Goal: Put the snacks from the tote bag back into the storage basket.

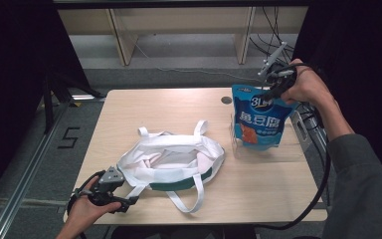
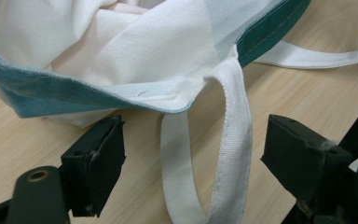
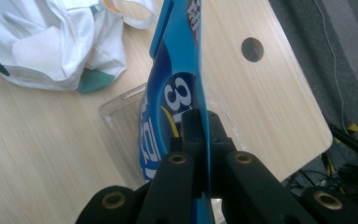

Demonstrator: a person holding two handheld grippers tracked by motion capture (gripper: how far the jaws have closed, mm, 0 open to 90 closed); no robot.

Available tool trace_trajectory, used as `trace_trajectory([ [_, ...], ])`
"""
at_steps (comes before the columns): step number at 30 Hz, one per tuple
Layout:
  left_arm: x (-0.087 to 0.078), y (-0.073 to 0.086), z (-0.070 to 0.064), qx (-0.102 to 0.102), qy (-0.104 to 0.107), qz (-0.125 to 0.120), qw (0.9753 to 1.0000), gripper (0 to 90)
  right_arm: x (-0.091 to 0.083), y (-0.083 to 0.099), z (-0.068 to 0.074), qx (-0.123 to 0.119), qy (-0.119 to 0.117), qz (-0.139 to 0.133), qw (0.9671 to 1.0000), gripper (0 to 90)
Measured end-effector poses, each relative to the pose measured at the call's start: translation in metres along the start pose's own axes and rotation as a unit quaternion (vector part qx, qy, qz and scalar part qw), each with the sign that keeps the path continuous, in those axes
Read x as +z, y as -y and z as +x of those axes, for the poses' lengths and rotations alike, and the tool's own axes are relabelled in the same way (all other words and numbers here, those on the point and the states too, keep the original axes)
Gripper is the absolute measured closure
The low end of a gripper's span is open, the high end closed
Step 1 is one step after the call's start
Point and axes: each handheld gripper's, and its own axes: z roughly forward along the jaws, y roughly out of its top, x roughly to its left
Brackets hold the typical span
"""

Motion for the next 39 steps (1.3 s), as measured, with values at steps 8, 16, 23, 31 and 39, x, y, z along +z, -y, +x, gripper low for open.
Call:
trace_trajectory([
  [8,0.0,-0.001,-0.001,0.003,0.003,0.002,1.0,20.0,0.011,0.014,0.002,0.009,-0.012,-0.017,0.9997,90.0],
  [16,0.001,-0.002,-0.001,0.008,0.004,0.003,1.0,20.0,0.013,0.037,0.006,0.041,-0.001,-0.052,0.9978,84.8],
  [23,0.002,-0.001,-0.001,0.002,0.005,0.003,1.0,20.0,0.005,0.045,0.013,0.116,0.029,-0.11,0.9867,54.7],
  [31,0.001,-0.002,-0.001,0.005,0.003,0.002,1.0,20.0,-0.003,0.071,0.021,0.197,0.067,-0.167,0.9637,44.2],
  [39,0.001,-0.002,-0.001,0.008,0.003,0.004,1.0,20.0,-0.003,0.108,0.041,0.228,0.087,-0.18,0.9529,40.2],
])
